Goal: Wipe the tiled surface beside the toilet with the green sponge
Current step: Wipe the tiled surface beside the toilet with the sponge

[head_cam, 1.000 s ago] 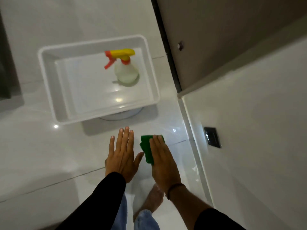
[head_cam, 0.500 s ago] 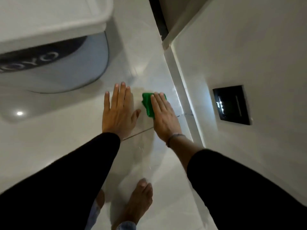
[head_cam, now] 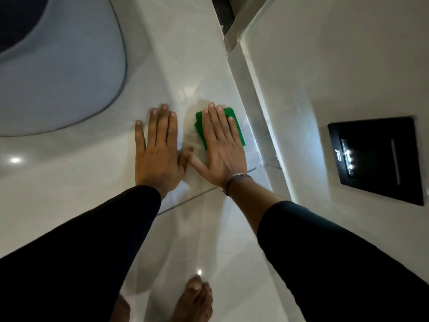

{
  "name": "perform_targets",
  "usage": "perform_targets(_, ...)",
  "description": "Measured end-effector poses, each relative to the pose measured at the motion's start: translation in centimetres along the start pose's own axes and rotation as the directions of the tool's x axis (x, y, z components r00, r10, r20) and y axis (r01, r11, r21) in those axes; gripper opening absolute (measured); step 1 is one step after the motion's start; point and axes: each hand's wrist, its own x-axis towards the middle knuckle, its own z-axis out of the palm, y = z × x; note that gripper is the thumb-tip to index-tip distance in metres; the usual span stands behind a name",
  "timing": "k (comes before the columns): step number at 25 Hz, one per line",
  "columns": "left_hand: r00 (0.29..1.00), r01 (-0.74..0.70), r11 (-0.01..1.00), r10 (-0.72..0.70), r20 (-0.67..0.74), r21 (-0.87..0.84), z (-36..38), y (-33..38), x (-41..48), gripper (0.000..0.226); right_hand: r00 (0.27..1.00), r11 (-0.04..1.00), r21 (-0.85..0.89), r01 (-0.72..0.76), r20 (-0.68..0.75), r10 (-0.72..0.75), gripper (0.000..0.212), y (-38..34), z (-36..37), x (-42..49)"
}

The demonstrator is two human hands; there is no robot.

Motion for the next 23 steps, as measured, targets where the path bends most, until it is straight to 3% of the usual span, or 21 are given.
perform_targets(6, 0.999, -0.021, 1.0, 0.021, -0.03, 0.015, 0.5, -0.4, -0.3, 0.083, 0.988, 0.998, -0.062, 0.004, -0.155, -0.014, 0.06, 2.0, 1.4, 3.2)
perform_targets(15, 0.994, -0.061, 0.998, 0.061, -0.093, 0.002, 0.7, -0.8, -0.4, 0.083, 0.976, 0.998, 0.007, -0.069, -0.205, 0.069, 0.062, 3.2, 1.3, 5.2)
perform_targets(23, 0.99, -0.066, 0.998, 0.063, -0.128, -0.015, 1.1, -1.1, -0.5, 0.084, 0.976, 0.977, 0.104, -0.187, -0.089, 0.197, 0.066, 4.1, 1.8, -4.3)
